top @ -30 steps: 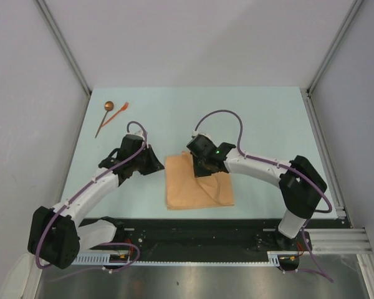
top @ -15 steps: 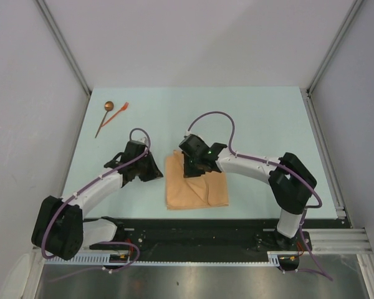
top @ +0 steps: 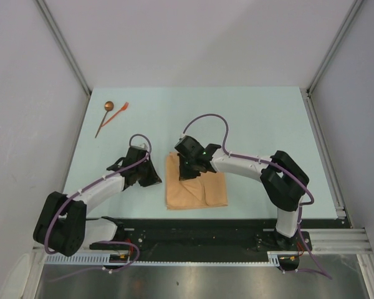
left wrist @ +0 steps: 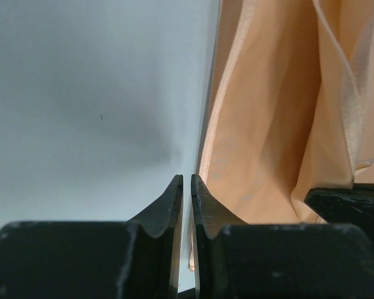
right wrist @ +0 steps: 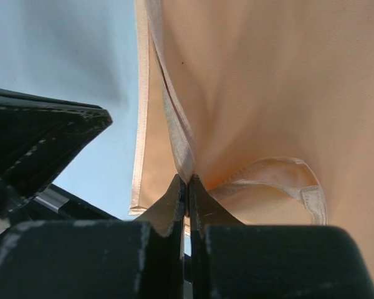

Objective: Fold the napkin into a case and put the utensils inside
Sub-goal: Fold the rectangle-folded napkin at the center of the board.

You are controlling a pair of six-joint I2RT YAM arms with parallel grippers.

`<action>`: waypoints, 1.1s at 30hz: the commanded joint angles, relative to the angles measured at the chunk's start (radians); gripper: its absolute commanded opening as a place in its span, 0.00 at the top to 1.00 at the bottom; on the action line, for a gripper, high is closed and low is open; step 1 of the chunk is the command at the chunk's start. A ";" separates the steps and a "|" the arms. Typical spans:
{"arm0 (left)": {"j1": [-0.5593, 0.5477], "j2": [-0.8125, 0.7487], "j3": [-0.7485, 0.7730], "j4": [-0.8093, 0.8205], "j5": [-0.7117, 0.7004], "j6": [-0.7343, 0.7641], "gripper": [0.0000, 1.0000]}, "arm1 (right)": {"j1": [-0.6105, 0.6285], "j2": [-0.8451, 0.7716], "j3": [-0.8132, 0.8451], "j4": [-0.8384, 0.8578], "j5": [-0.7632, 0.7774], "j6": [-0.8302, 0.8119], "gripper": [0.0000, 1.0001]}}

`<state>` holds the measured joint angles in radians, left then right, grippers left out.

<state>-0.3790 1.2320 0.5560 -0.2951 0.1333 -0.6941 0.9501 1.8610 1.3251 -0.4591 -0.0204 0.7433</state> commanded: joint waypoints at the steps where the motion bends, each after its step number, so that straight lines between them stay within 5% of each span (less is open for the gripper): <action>1: 0.002 0.035 -0.016 0.068 -0.006 -0.027 0.87 | 0.018 0.000 0.052 0.016 -0.013 0.016 1.00; 23: -0.020 0.011 -0.015 0.053 -0.009 -0.041 0.88 | 0.013 0.073 0.074 0.039 -0.056 0.008 0.98; 28: -0.020 -0.043 0.005 0.014 -0.018 -0.019 0.84 | -0.002 0.014 0.053 0.092 -0.218 -0.042 0.49; 33: -0.018 -0.129 0.053 -0.044 0.000 0.022 0.73 | -0.068 -0.280 -0.153 0.173 -0.375 -0.108 0.19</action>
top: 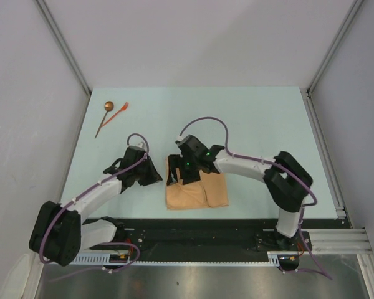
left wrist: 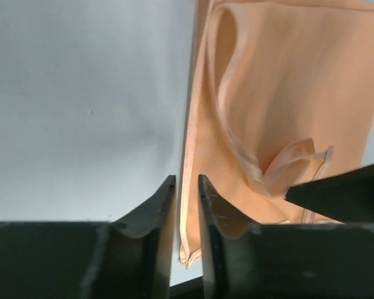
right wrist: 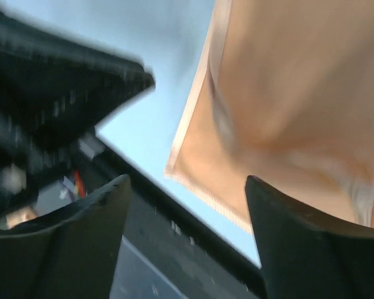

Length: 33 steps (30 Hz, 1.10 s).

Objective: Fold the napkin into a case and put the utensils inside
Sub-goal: Fold the rectangle-folded napkin at the center of the board.

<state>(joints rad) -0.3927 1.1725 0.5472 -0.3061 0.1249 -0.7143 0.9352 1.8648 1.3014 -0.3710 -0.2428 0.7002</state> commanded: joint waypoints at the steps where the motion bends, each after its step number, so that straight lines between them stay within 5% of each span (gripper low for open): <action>1: -0.006 -0.074 0.068 -0.022 0.039 0.064 0.71 | -0.100 -0.329 -0.178 0.095 -0.154 -0.077 0.13; 8: -0.031 0.109 0.169 0.100 0.238 0.072 0.79 | -0.309 -0.441 -0.425 0.233 -0.260 -0.191 0.10; 11: -0.046 0.226 0.226 0.122 0.233 0.052 0.82 | -0.366 -0.388 -0.487 0.338 -0.346 -0.182 0.20; 18: -0.044 0.401 0.332 0.070 0.127 0.047 0.87 | -0.349 -0.276 -0.496 0.445 -0.421 -0.240 0.27; 33: -0.043 0.477 0.316 0.087 0.090 0.035 0.89 | -0.343 -0.110 -0.476 0.481 -0.430 -0.309 0.53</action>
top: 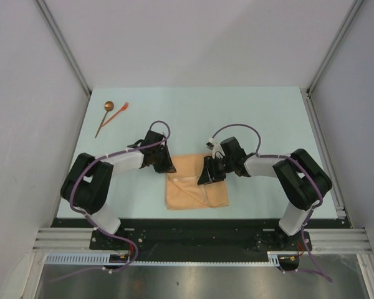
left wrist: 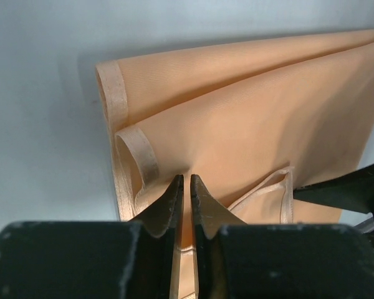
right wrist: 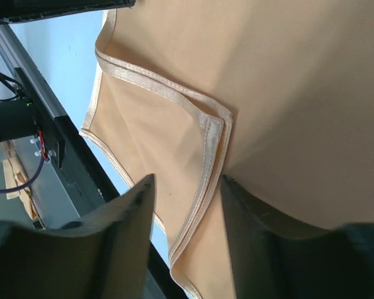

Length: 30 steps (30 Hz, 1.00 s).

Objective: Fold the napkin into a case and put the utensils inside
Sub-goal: Fold the rectangle-folded napkin at the center of the board.

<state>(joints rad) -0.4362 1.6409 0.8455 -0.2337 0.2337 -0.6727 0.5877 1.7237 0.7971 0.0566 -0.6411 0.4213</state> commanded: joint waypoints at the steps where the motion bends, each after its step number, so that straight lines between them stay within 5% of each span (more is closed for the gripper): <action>1: 0.001 0.008 0.015 0.017 -0.019 -0.008 0.89 | 0.004 0.036 0.030 0.063 -0.043 -0.024 0.55; 5: 0.001 0.004 0.010 0.017 -0.022 -0.011 0.89 | 0.015 0.066 0.037 0.106 -0.071 0.000 0.59; 12: 0.001 -0.053 0.023 -0.018 -0.053 -0.004 0.89 | 0.050 0.068 0.082 0.121 -0.104 0.022 0.87; 19: 0.036 -0.176 0.095 -0.128 -0.071 0.044 0.86 | 0.204 0.103 0.077 0.221 -0.202 0.179 0.89; 24: 0.042 -0.268 0.135 -0.202 -0.091 0.102 0.68 | 0.282 0.024 0.011 0.332 -0.230 0.284 0.69; 30: 0.045 -0.222 0.121 -0.216 -0.097 0.159 0.53 | 0.140 -0.211 -0.021 0.116 -0.112 0.176 0.50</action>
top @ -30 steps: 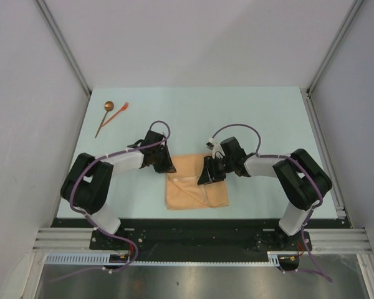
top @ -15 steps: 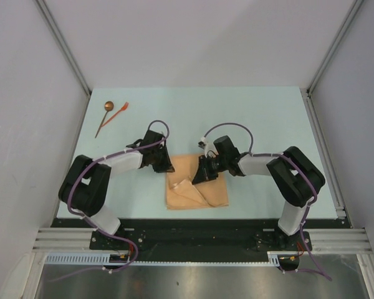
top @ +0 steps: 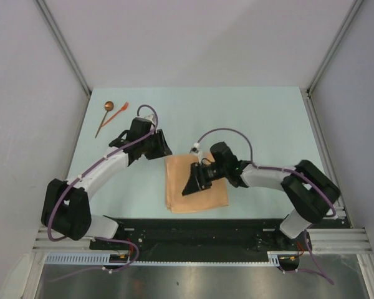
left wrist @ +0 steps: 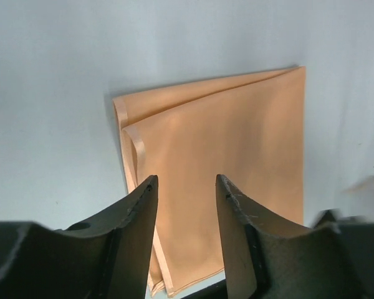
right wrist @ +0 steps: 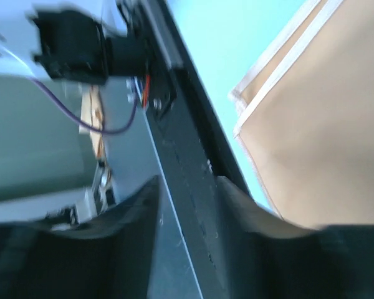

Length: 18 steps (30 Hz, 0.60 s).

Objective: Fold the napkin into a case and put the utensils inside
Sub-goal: Fold the rectangle-folded napkin at the center of the board, then pick up the top corner of the square folded napkin from the center of the board.

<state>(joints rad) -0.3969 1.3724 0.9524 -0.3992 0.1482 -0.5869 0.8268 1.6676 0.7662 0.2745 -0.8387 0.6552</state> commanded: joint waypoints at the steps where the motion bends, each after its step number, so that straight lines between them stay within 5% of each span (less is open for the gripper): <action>1: 0.006 0.065 0.023 -0.062 -0.018 0.078 0.51 | -0.113 -0.167 0.007 -0.130 0.095 -0.077 0.49; 5: 0.006 0.137 0.037 -0.056 -0.033 0.101 0.50 | -0.211 -0.209 0.007 -0.326 0.229 -0.152 0.46; 7: 0.004 0.169 0.048 -0.038 -0.036 0.102 0.58 | -0.277 -0.219 0.008 -0.377 0.268 -0.157 0.46; 18: 0.004 0.298 0.114 -0.026 -0.047 0.091 0.71 | -0.359 -0.263 -0.024 -0.406 0.245 -0.209 0.47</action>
<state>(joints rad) -0.3962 1.6535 1.0290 -0.4427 0.1062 -0.5106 0.4778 1.4376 0.7631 -0.1165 -0.5854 0.4854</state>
